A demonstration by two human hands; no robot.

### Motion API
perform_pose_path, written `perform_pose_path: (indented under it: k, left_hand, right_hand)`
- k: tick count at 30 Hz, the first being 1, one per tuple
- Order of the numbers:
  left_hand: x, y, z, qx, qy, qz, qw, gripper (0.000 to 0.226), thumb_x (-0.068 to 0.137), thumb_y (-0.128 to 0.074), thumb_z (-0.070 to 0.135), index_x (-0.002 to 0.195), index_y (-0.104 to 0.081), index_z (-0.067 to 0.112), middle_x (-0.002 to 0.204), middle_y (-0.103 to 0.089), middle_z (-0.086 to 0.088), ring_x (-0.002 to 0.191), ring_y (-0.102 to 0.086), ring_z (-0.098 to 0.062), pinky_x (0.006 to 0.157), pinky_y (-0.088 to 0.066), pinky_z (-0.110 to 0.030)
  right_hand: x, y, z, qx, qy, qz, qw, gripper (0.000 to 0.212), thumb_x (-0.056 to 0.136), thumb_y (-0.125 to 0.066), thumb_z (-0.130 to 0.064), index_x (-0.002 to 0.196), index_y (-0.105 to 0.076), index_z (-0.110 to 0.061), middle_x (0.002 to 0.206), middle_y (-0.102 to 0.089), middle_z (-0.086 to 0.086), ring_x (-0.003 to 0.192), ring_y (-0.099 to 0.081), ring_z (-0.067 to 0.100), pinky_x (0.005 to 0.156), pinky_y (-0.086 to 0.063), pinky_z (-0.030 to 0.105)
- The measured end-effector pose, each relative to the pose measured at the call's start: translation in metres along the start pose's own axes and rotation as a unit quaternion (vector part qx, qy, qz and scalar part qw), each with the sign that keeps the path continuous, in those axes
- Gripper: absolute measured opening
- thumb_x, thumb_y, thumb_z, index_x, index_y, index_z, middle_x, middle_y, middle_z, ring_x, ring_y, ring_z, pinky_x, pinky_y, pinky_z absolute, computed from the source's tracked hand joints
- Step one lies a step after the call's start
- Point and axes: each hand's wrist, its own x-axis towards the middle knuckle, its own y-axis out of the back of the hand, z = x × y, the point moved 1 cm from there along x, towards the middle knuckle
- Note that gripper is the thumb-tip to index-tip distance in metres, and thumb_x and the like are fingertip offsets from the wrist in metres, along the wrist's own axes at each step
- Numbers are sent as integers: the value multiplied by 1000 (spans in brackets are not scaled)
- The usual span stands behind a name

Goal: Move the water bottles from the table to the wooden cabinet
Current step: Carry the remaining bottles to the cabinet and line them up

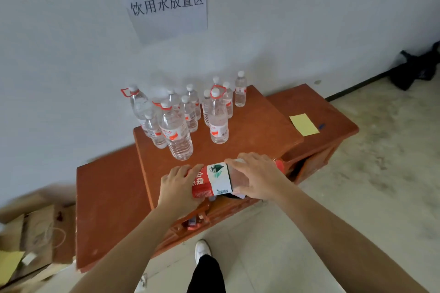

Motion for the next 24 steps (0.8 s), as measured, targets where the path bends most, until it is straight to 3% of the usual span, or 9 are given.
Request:
perform_pose_path:
  k: [10, 14, 17, 21, 24]
  left_hand:
    - [123, -68, -49, -105, -28, -110, 988, 97, 76, -72, 63, 152, -17, 42, 155, -36, 7, 144, -29, -22, 118, -22, -52]
    - [161, -98, -44, -130, -1, -132, 983, 92, 79, -72, 54, 152, -19, 37, 155, -37, 9, 144, -29, -22, 115, -28, -51]
    - [182, -119, -44, -186, 34, -125, 974, 93, 77, -80, 46, 152, -26, 34, 153, -40, 8, 144, -31, -22, 116, -32, -52]
    - [193, -146, -49, -256, 74, -58, 962, 86, 68, -89, 36, 144, -48, 27, 141, -56, 5, 135, -47, -24, 109, -44, -49]
    - [199, -146, -46, -285, 88, -43, 954, 87, 68, -90, 40, 142, -48, 29, 140, -56, 6, 131, -50, -20, 105, -47, -44]
  right_hand:
    - [109, -17, 25, -51, -75, -97, 991, 76, 87, -58, -65, 152, -27, -39, 148, -45, 2, 130, -46, 25, 103, -41, 44]
    - [148, -23, 34, -99, -76, -123, 985, 74, 88, -60, -59, 151, -30, -37, 145, -49, 4, 125, -49, 28, 101, -41, 43]
    - [175, -25, 40, -118, -69, -131, 982, 78, 83, -66, -59, 150, -34, -34, 143, -52, 5, 123, -50, 30, 101, -41, 44]
    - [196, -32, 57, -135, -42, -115, 983, 81, 75, -69, -67, 143, -48, -29, 131, -63, 5, 112, -58, 29, 92, -46, 44]
    - [199, -14, 67, -154, -65, -69, 983, 87, 78, -41, -88, 135, -58, -24, 121, -69, 7, 109, -61, 30, 93, -47, 46]
